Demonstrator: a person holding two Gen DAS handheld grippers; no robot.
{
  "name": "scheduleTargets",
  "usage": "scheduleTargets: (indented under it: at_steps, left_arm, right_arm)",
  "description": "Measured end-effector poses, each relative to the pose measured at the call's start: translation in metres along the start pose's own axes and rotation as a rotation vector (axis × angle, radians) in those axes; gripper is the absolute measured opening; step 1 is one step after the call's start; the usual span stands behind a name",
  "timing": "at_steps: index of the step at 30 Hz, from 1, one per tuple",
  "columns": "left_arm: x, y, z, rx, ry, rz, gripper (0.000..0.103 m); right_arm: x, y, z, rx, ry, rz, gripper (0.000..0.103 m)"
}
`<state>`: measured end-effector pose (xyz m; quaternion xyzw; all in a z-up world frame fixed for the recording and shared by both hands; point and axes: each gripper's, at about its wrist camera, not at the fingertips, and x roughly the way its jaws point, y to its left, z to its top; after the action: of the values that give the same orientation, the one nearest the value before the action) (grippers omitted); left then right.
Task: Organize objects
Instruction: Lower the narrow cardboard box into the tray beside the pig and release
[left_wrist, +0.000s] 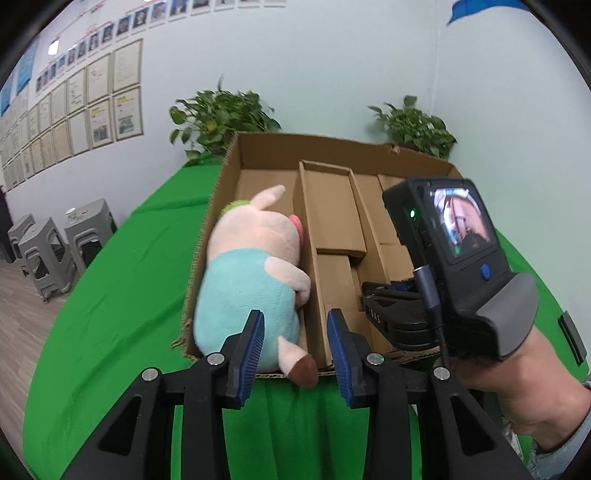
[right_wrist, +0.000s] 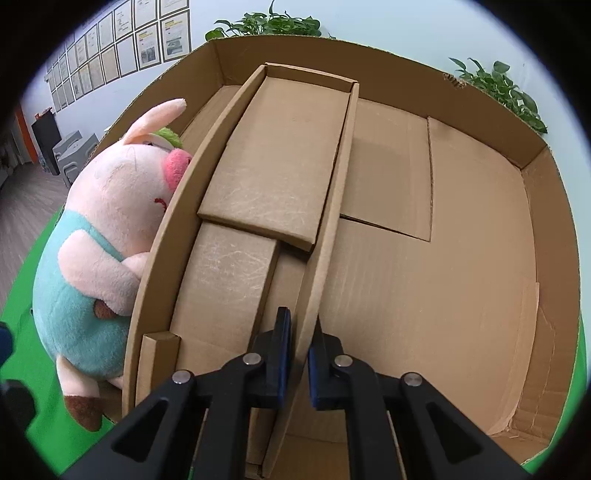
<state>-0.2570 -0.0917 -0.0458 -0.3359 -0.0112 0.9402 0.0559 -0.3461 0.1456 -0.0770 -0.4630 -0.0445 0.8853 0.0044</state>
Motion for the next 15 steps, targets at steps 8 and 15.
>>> scheduleTargets:
  at_steps: [8, 15]
  left_arm:
    - [-0.063, -0.003, -0.026, -0.039, -0.086, 0.037, 0.050]
    - [-0.098, 0.006, -0.049, -0.069, -0.113, 0.069, 0.057]
  right_arm:
    - [0.002, 0.020, -0.004, -0.028, -0.002, -0.048, 0.007]
    - [0.006, 0.024, 0.000, -0.059, -0.010, -0.081, 0.010]
